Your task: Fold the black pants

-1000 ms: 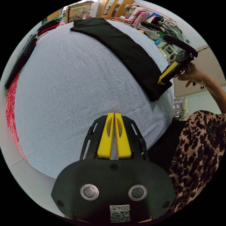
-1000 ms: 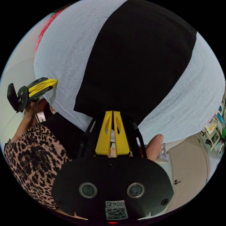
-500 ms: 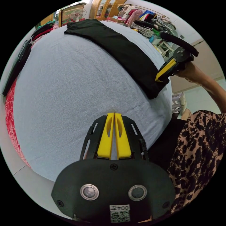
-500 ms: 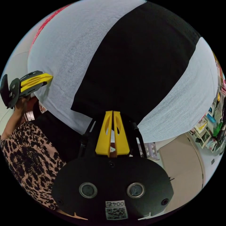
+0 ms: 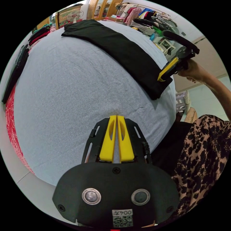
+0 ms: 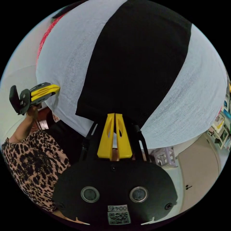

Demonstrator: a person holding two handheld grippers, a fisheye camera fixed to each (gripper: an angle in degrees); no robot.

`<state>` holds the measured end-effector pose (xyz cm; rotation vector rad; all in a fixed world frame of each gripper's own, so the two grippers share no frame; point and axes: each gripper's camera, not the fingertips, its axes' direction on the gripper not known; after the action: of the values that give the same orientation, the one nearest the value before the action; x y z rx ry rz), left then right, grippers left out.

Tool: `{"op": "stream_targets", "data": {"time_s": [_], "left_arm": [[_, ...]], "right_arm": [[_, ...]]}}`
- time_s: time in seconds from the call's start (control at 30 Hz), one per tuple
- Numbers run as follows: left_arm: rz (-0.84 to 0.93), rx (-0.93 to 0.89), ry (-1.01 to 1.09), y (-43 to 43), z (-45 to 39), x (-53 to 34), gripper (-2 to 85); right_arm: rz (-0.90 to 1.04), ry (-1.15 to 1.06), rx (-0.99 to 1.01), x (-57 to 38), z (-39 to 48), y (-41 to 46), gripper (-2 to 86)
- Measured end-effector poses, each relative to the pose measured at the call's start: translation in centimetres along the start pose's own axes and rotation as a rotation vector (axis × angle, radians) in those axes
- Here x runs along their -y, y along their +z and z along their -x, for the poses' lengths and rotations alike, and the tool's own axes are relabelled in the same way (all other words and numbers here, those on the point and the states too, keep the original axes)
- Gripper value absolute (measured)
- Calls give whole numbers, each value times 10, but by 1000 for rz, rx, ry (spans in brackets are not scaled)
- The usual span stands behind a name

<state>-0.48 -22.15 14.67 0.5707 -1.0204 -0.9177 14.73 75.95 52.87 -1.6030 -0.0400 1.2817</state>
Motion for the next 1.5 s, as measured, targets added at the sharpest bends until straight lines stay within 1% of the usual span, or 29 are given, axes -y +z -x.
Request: {"op": "stream_targets", "data": {"time_s": [0.13, 0.3, 0.43, 0.53, 0.67, 0.77, 0.9, 1.0, 1.1, 1.13, 1.17, 1.23, 1.27, 1.3, 1.4, 1.5], "left_arm": [[12, 19, -10, 1, 2, 9, 2], [44, 59, -48, 2, 3, 23, 2], [75, 78, -83, 4, 7, 36, 2], [92, 69, -118, 5, 15, 43, 3], [116, 55, -148, 7, 26, 53, 6], [82, -41, -164, 2, 32, 62, 13], [-8, -235, -219, 4, 40, 73, 30], [-26, -339, -239, 16, 48, 81, 50], [-34, -444, -241, 27, 56, 89, 71], [-42, -486, -254, 31, 61, 91, 78], [-49, -510, -264, 34, 65, 91, 82], [-76, -615, -321, 43, 81, 93, 102], [-81, -637, -335, 46, 85, 94, 107], [-83, -675, -358, 51, 93, 95, 117], [-87, -776, -395, 64, 108, 98, 132], [-102, -888, -439, 77, 118, 101, 136]], "right_arm": [[-2, 3, 70, -2, -20, 5, -4], [-16, -66, 18, -7, -31, 13, -6], [-43, -70, -2, -14, -43, 19, -6], [-97, -58, 0, -23, -56, 25, -6], [-170, -87, -46, -38, -70, 33, -6], [-198, -102, -64, -45, -83, 38, -6], [-224, -129, -42, -55, -109, 43, -6], [-242, -106, -9, -62, -130, 46, -6], [-261, -148, 8, -71, -151, 48, -4], [-260, -147, 29, -72, -157, 48, -3], [-270, -145, 89, -76, -172, 48, 0], [-301, -142, 239, -84, -200, 47, 9], [-368, -144, 388, -93, -222, 44, 19], [-460, -126, 533, -106, -247, 40, 53], [-581, -24, 777, -128, -309, 45, 106], [-576, 57, 848, -139, -348, 58, 121]]}}
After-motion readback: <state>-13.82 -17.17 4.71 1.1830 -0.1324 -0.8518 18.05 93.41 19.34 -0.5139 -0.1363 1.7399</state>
